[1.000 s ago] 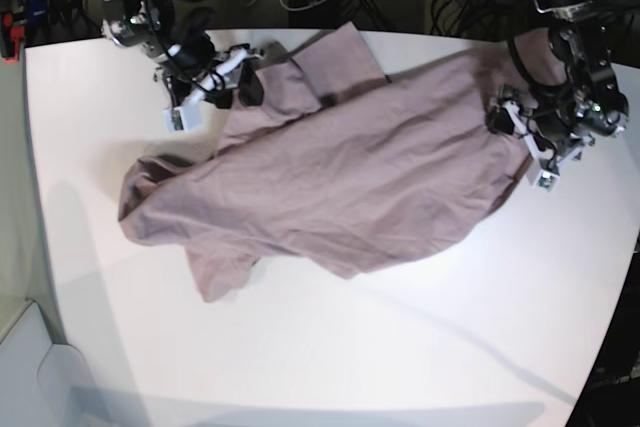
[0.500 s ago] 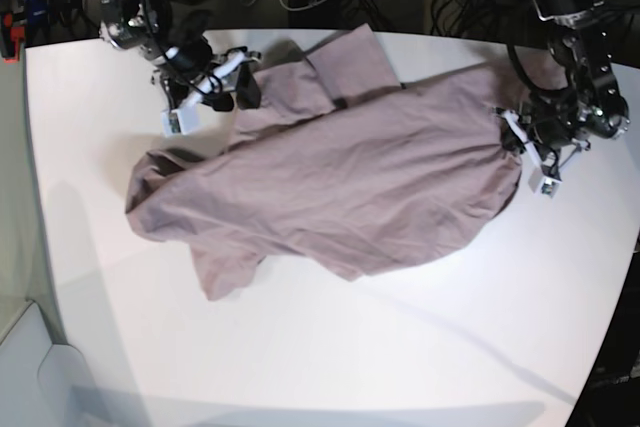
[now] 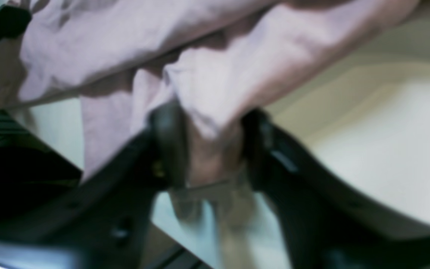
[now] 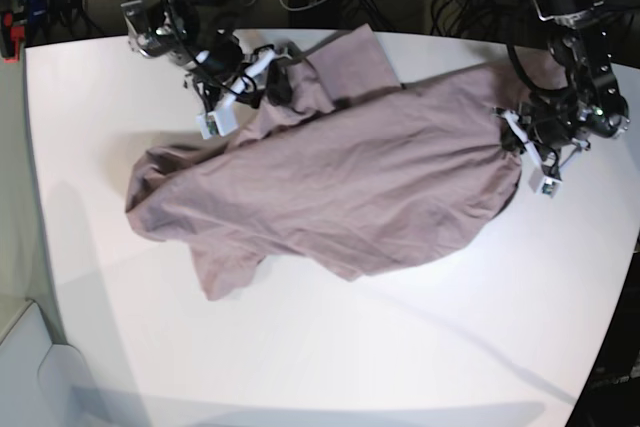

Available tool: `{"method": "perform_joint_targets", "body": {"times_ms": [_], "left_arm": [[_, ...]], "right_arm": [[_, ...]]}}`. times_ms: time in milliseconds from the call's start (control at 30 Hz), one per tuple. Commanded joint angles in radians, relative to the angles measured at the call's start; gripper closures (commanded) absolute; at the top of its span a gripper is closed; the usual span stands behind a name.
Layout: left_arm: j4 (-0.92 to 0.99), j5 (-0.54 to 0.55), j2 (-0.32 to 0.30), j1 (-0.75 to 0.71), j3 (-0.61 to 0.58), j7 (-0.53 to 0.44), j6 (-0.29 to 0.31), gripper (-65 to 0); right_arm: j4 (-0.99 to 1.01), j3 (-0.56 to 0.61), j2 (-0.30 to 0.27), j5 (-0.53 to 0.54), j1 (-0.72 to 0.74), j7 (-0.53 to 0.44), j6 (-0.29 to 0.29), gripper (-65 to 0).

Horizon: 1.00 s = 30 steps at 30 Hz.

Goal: Layout the t-shirt on the table in an organized manner, then fold the t-shirt properly
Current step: 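Grasp the t-shirt edges with both grippers, then pull the grasped edges apart and release the t-shirt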

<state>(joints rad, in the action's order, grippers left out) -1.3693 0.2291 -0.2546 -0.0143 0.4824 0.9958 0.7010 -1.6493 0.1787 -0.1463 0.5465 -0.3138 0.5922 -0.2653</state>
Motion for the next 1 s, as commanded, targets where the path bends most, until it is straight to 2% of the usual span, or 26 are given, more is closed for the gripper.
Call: {"method": "perform_joint_targets", "body": {"times_ms": [0,67,267,367,533,633,733,833,967], "left_arm": [[0.006,-0.041,-0.005,-0.008,0.002,0.048,-0.003,-4.0],[0.006,-0.041,-0.005,-0.009,0.005,0.048,-0.003,-4.0],[0.008,-0.041,-0.004,-0.009,0.006,0.048,-0.003,-4.0],[0.008,-0.04,-0.002,-0.009,0.006,0.054,-0.003,-4.0],[-0.003,-0.038,0.015,-0.025,0.006,0.061,-0.003,-4.0],[-0.003,-0.04,0.019,-0.028,0.006,0.061,-0.003,-4.0],[-0.003,-0.033,0.019,-0.028,0.006,0.061,-0.003,-4.0],[-0.003,-0.032,0.03,-0.028,0.005,0.061,-0.003,-4.0],[-0.003,-0.035,0.045,-0.025,0.005,0.061,-0.003,-4.0]], "right_arm": [[-0.021,-0.002,-0.005,0.01,0.002,-0.01,-0.007,-11.7],[-0.025,-0.032,-0.008,0.01,0.002,-0.01,-0.007,0.0],[-0.091,-0.245,-0.011,0.01,0.002,-0.001,-0.01,0.0],[-0.139,-0.344,-0.048,0.014,0.002,0.001,-0.012,0.0],[-0.219,-0.454,-0.095,0.014,-0.003,0.001,-0.012,0.0],[-0.246,-0.522,-0.1,0.014,-0.017,0.002,-0.013,0.0],[-0.286,-0.539,-0.1,0.014,-0.069,0.035,-0.015,0.0],[-0.331,-0.535,-0.088,0.014,-0.135,0.097,-0.059,0.0],[-0.355,-0.532,-0.023,0.014,-0.206,0.177,-0.196,0.0]]}}
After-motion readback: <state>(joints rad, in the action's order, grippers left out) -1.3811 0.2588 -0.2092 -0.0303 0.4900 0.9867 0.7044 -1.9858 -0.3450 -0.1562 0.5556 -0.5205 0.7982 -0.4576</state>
